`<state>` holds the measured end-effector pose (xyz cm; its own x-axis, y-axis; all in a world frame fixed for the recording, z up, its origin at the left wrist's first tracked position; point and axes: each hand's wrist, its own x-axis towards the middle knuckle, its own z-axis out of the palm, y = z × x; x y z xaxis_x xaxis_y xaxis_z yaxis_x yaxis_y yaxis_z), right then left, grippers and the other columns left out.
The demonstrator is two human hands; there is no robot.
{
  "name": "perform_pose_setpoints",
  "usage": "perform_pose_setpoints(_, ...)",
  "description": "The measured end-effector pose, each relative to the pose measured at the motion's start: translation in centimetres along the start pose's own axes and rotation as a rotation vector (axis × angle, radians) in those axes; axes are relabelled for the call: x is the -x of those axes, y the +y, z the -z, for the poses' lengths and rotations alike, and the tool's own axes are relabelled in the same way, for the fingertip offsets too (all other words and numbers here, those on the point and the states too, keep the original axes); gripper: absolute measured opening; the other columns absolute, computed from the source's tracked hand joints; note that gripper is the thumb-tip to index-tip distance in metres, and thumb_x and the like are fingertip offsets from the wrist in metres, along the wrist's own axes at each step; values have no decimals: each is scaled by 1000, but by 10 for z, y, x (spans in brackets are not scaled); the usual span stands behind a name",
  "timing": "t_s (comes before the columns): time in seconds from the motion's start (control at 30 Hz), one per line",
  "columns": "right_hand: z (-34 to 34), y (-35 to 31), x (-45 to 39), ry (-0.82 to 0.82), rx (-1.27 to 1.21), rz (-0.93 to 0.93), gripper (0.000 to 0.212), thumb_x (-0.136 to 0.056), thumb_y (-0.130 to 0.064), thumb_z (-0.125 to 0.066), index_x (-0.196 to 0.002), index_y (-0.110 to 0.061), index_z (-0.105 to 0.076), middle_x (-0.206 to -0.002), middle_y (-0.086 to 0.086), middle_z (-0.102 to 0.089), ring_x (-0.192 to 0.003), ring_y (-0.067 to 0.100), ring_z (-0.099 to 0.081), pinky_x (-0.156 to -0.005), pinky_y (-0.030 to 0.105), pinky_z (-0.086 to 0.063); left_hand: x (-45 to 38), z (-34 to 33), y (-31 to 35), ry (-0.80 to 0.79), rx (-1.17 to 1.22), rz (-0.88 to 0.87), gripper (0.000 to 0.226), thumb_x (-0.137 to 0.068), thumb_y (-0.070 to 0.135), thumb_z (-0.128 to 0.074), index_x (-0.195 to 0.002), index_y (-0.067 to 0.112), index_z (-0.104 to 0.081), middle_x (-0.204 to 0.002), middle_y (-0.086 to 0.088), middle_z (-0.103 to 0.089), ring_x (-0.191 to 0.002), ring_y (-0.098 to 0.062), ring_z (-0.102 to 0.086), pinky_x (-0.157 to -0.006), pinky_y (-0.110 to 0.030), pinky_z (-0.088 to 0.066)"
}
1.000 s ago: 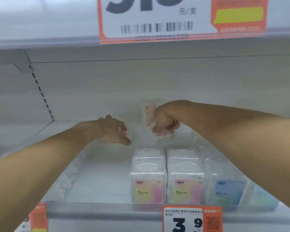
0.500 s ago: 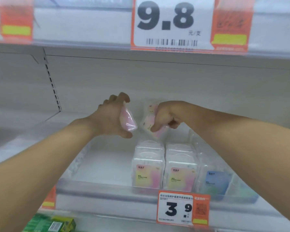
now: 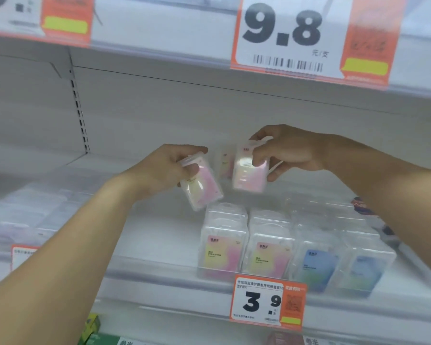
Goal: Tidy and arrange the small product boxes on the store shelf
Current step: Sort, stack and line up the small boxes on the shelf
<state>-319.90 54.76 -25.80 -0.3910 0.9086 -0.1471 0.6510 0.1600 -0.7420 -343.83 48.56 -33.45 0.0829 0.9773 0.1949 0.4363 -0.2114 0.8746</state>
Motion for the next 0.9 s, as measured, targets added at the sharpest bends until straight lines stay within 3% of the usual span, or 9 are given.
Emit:
perform_pose_setpoints(0.1,1,6,-1,-4,-4,-12,36,-84,-7,-66,-117,-17,-56,-107,11,-66,-91,25,-64,-69,35,-60,-5,-4,1,-63,-16,44,39,-97,9,-53,-127,33,-62,-116,4,-67,-98,-18,-67,-84,-31,-56)
perform_pose_setpoints(0.27,-2,6,-5,-60,91,-7,36,-84,-10,-67,-119,-19,-60,-104,2,-64,-93,18,-61,-79,33,-56,-11,-12,4,-135,31,75,40,-89,6,-65,-125,23,-63,-113,-12,-68,-90,-17,-67,-79,-28,-53)
perform_pose_setpoints(0.4,-5,8,-6,-160,152,-23,29,-83,-7,-70,-109,-18,-68,-106,-1,-64,-101,18,-61,-88,33,-55,-11,-15,3,-222,99,103,25,-93,13,-60,-117,17,-68,-111,-8,-72,-106,-24,-66,-94,-41,-52)
perform_pose_setpoints(0.53,-7,9,-7,-247,255,-66,25,-83,-14,-72,-107,-19,-70,-103,-4,-63,-93,15,-58,-78,29,-53,-10,-19,6,-259,4,135,22,-98,22,-53,-114,22,-69,-111,-1,-72,-108,-21,-64,-93,-38,-51)
perform_pose_setpoints(0.63,-6,8,-6,-308,290,-81,21,-87,-23,-72,-107,-17,-72,-95,-2,-65,-85,16,-57,-78,27,-51,-12,-25,11,-240,-45,143,22,-98,20,-52,-112,21,-68,-112,-3,-71,-108,-22,-63,-93,-39,-52)
perform_pose_setpoints(0.73,-4,10,-6,-321,287,-67,20,-91,-20,-68,-109,-11,-71,-87,-2,-67,-84,16,-59,-78,26,-51,-11,-29,14,-238,-69,152,22,-98,19,-51,-112,17,-68,-112,-7,-70,-101,-24,-64,-91,-37,-52)
perform_pose_setpoints(0.9,-5,18,-9,-295,352,5,22,-94,-19,-65,-112,-8,-72,-101,6,-63,-89,17,-54,-84,31,-52,-11,-32,13,-272,-35,160,21,-98,21,-52,-109,16,-69,-110,-7,-72,-91,-16,-64,-87,-33,-53)
